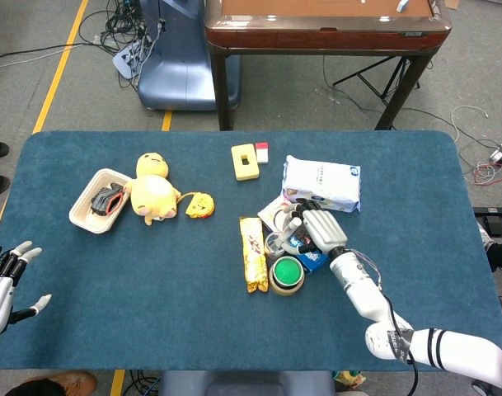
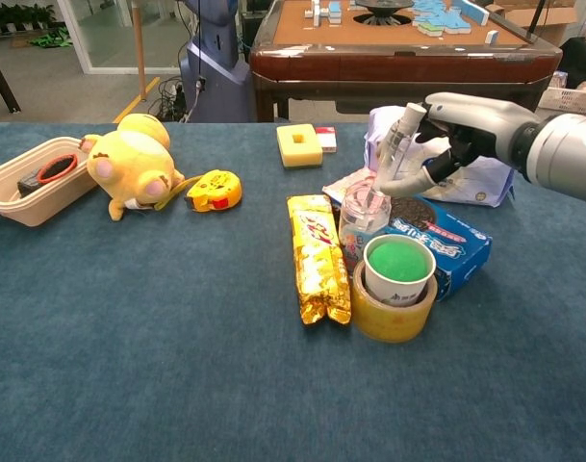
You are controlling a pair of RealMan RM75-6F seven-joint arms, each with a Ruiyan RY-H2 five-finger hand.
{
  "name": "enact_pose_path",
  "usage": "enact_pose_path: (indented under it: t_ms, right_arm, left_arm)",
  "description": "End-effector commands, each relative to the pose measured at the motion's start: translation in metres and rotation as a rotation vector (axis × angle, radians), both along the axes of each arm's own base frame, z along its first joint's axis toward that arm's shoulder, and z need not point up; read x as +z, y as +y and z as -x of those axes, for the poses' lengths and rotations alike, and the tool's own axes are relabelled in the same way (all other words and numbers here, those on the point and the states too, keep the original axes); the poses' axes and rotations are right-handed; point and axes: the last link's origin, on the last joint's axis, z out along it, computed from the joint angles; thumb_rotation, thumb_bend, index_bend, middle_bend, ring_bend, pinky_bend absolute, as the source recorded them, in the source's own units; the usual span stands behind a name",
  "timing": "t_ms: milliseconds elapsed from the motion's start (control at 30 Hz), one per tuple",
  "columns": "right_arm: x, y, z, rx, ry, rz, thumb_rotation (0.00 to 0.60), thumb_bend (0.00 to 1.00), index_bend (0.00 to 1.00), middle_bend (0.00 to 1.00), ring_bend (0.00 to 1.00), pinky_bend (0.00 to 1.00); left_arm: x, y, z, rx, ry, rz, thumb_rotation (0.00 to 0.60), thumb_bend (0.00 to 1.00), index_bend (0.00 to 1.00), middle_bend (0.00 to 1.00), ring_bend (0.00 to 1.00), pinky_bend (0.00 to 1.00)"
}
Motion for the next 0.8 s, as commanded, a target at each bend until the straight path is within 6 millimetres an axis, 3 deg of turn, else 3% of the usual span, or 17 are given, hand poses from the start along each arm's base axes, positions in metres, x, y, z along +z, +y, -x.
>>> enact_pose_path:
  t_ms: [33, 800]
  right_arm:
    - [-0.001, 0.0, 0.001, -0.003, 0.0, -0.004, 0.6, 0.3, 0.49, 0.26, 0.09, 0.06]
    - [-0.013, -0.003, -0.003, -0.002, -0.023, -0.027, 0.6, 0.44, 0.52, 0.28, 0.1, 0.06]
  left_arm:
    - [0.0, 0.0, 0.0, 0.0, 0.0, -0.001, 0.6, 0.2, 0.18, 0.1, 0.11, 0.0]
    - [0.001, 0.001, 0.005, 0.013, -0.005, -0.007, 0.6, 0.2, 0.18, 0.1, 0.11, 0.0]
